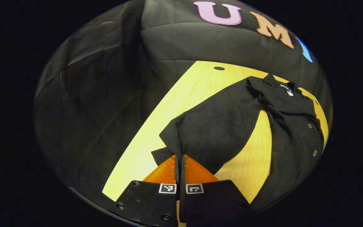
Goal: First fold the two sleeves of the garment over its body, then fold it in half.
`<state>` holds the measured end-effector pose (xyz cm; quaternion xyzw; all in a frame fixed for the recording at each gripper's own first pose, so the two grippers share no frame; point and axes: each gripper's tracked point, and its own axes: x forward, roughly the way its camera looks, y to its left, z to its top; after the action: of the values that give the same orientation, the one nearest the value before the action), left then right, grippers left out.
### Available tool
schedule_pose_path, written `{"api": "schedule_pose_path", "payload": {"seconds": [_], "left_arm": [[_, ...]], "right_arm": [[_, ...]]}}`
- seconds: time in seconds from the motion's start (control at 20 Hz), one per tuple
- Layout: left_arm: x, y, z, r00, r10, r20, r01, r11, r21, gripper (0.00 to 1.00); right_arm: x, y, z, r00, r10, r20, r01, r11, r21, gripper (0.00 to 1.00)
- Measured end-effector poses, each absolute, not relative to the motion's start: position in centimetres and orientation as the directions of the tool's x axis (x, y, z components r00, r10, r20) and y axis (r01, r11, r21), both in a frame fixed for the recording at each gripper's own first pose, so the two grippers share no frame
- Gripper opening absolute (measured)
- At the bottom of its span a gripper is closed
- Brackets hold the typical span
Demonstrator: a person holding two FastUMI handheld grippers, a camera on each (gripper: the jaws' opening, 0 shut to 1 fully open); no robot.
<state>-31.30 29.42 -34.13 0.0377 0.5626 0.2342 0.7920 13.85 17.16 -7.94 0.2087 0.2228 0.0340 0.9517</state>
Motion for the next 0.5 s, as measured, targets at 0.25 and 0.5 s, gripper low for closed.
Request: {"api": "schedule_pose_path", "payload": {"seconds": [0.25, 0.5], "left_arm": [[-26.4, 30.6, -31.7, 0.284, 0.419, -0.863, -0.448, 0.853, 0.267, 0.0], [-13.3, 29.0, -27.8, 0.45, 0.434, -0.78, -0.303, 0.896, 0.324, 0.0]], "right_arm": [[12.1, 11.4, -7.9, 0.906, 0.08, -0.417, 0.103, 0.911, 0.399, 0.97], [10.2, 3.9, -8.0, 0.907, 0.004, -0.42, 0.177, 0.903, 0.392, 0.98]]}}
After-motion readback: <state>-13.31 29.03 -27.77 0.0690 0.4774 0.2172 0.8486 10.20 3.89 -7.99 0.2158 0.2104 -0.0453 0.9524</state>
